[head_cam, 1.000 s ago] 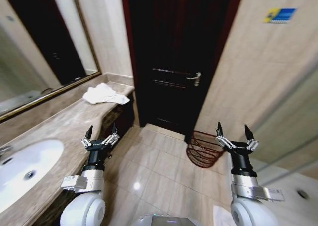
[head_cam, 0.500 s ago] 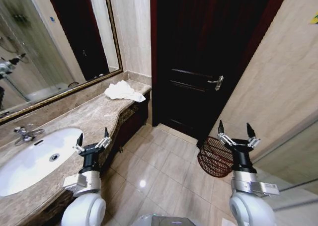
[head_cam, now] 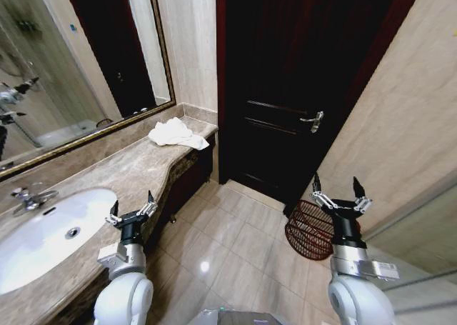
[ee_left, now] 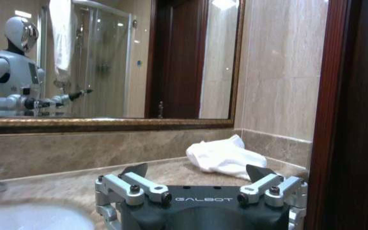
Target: Discard the used towel into the hamper.
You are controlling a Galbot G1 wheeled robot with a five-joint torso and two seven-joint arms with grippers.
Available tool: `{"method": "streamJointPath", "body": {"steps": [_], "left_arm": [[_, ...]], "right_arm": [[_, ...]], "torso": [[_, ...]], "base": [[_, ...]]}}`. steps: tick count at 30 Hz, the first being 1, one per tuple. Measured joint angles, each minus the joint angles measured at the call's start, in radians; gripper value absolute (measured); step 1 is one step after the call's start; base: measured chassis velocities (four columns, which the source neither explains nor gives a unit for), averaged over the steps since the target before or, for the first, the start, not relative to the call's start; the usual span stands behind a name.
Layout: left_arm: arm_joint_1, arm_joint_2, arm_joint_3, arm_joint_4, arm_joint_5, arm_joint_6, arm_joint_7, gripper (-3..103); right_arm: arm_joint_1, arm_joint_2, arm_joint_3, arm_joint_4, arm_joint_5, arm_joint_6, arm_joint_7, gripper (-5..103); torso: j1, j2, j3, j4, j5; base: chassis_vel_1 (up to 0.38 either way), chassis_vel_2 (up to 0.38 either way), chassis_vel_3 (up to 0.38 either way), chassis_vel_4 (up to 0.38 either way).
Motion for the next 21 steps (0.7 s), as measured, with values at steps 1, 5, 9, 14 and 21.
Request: {"method": "streamJointPath", "body": {"steps": [1, 5, 9, 14, 21], "left_arm": [[-0.003, 0.002, -0.001, 0.002, 0.0, -0.001, 0.0, 100], [-0.008, 0.007, -0.002, 0.005, 0.0, -0.001, -0.005, 100], [-0.009, 0.011, -0.003, 0.006, -0.002, -0.001, -0.008, 100], [-0.01, 0.015, -0.003, 0.006, -0.015, -0.01, -0.009, 100], [-0.017, 0.018, 0.001, -0.005, -0.047, -0.02, -0.008, 100]], "right_arm": [[-0.001, 0.001, 0.0, 0.0, 0.0, 0.001, -0.002, 100], [-0.006, 0.004, -0.001, 0.002, -0.001, 0.005, -0.004, 100], [-0.008, 0.005, -0.002, 0.004, -0.001, 0.012, -0.005, 100], [-0.011, 0.006, -0.002, 0.004, -0.001, 0.027, -0.01, 100], [-0.017, 0.004, -0.002, 0.004, 0.001, 0.053, -0.018, 100]], "torso": [[0.0, 0.0, 0.0, 0.0003, 0.0001], [0.0, 0.0, 0.0, 0.0, 0.0004], [0.0, 0.0, 0.0, 0.0002, 0.0002], [0.0, 0.0, 0.0, 0.0, 0.0002], [0.001, -0.001, 0.0, 0.0004, 0.0003]], "base": [[-0.2, 0.225, 0.23, -0.214], [-0.24, 0.242, 0.243, -0.248], [-0.291, 0.282, 0.283, -0.288], [-0.322, 0.332, 0.334, -0.318], [-0.249, 0.248, 0.21, -0.21]]}}
